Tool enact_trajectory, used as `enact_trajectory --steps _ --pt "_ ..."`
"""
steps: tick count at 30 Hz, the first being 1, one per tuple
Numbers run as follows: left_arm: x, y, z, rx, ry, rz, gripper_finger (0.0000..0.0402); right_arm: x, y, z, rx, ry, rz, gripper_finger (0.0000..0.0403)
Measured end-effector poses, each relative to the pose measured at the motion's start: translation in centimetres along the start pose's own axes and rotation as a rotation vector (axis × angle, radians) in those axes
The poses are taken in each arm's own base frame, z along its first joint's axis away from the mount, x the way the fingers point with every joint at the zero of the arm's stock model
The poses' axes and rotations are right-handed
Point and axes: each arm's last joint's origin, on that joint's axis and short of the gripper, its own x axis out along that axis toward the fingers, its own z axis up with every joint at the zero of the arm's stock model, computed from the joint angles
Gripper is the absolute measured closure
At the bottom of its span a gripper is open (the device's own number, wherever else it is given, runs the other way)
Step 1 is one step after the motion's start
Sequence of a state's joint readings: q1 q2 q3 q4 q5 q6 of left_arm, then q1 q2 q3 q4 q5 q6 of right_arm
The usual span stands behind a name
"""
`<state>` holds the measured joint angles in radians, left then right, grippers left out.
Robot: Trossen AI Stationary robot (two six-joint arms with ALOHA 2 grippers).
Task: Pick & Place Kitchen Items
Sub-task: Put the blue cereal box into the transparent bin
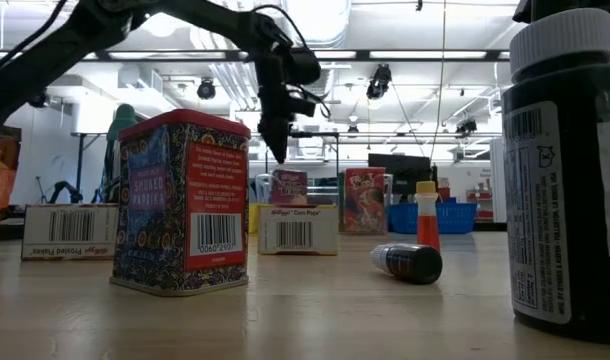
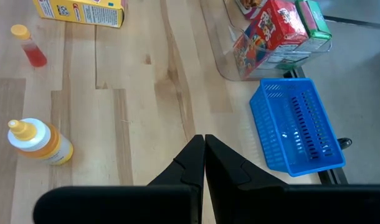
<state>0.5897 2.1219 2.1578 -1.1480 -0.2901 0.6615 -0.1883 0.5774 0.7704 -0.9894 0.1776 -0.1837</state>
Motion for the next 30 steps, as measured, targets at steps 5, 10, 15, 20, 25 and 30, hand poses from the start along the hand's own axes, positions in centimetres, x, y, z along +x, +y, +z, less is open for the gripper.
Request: enact_trajectory --steps 5,10,15,20,25,30 --pt "-4.2 0.4 -0.5 -0.101 -0.133 -0.048 0.0158 0.0 0.0 0.0 0.0 0.0 0.001 0.0394" --pt "-8.7 -1.2 -1.3 -0.154 -0.275 -0.209 0.0158 0.0 0.0 0.0 0.0 0.0 0.0 0.0394" --pt "-12.1 -5.7 -2.2 -0.12 -0.286 -0.286 0.0158 0.0 0.0 0.0 0.0 0.0 0.0 0.0394" --pt "-13.7 -11.7 -3.5 -0.045 -0.261 -0.262 0.0158 0.0 0.0 0.0 0.0 0.001 0.0 0.0394" --pt "-14.6 -17.2 -5.6 -0.054 -0.241 -0.159 0.0158 0.0 0.0 0.0 0.0 0.001 0.0 0.0394" --pt "-14.7 -20.8 -7.9 -0.184 -0.278 -0.179 0.0158 0.0 0.0 0.0 0.0 0.0 0.0 0.0394"
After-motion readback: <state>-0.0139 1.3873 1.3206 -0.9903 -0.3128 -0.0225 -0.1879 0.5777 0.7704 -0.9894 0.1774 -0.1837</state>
